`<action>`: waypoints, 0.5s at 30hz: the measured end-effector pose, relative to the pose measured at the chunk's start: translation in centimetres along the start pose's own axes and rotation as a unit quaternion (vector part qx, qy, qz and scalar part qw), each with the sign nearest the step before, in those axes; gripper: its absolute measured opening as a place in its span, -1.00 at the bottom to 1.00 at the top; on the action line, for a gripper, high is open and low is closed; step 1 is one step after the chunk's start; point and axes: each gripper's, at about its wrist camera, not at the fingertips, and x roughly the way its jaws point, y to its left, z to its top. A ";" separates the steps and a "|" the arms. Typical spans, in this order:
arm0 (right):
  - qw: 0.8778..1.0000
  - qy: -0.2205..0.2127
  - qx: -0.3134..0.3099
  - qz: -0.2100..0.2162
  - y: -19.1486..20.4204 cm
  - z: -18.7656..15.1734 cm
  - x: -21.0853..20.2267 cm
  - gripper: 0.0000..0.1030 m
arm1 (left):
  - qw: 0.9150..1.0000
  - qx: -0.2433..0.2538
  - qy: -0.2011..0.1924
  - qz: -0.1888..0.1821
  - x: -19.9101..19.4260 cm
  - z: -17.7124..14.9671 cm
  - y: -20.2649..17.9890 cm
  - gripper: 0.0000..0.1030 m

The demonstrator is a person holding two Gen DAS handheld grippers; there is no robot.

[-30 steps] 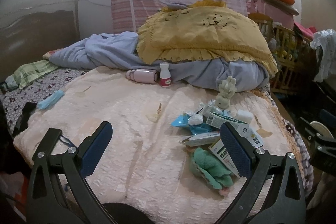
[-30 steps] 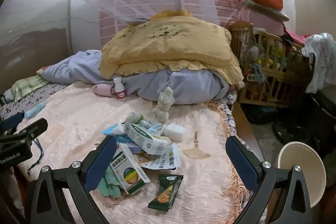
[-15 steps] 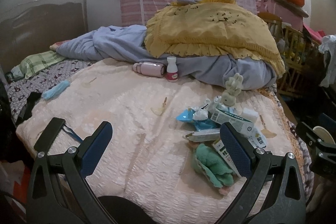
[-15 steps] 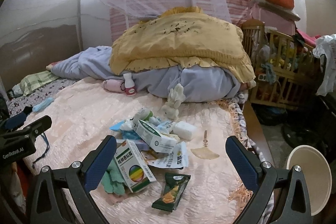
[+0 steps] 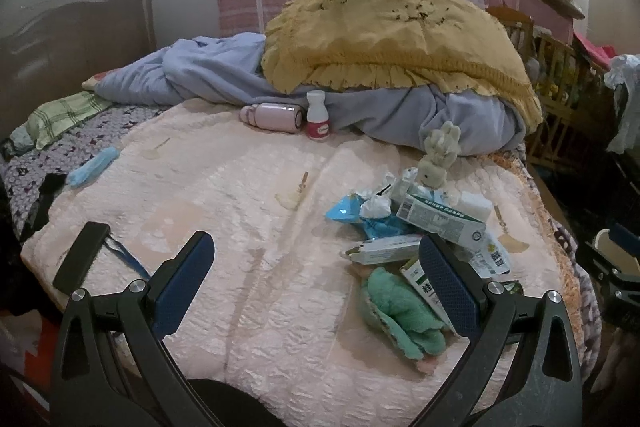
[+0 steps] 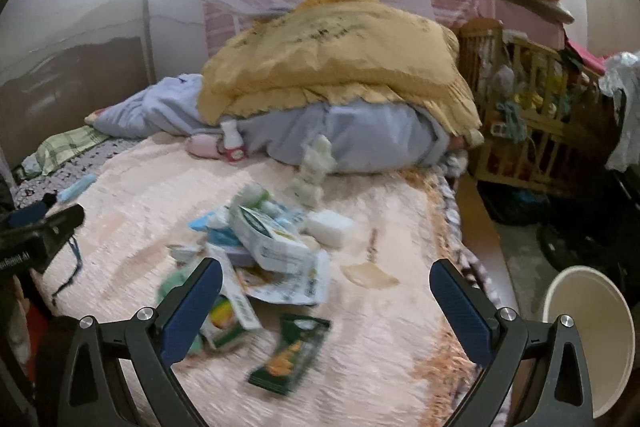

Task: Collect trash
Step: 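Grasp the green snack packet with the right gripper while the left gripper grasps the green cloth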

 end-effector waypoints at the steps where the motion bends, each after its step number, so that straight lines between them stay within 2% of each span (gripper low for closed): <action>1: 1.000 0.008 0.003 0.000 -0.5 -0.2 0.4 0.98 | 1.000 0.000 0.003 -0.001 0.3 0.0 0.0 0.98; 6: 0.999 0.041 0.020 0.020 -2.2 -1.5 2.0 0.67 | 0.999 0.002 0.033 -0.024 2.3 -0.5 -0.3 0.98; 11: 0.995 0.080 0.017 0.049 -1.9 -2.6 3.9 0.41 | 0.997 0.021 0.061 -0.039 3.9 -1.4 -1.9 0.93; 13: 0.993 0.098 0.018 0.064 -1.5 -3.2 4.7 0.25 | 0.996 0.035 0.069 -0.034 4.4 -1.7 -2.5 0.89; 15: 0.990 0.121 0.013 0.075 -0.7 -4.0 5.9 0.00 | 0.995 0.045 0.078 -0.033 4.8 -2.3 -2.7 0.87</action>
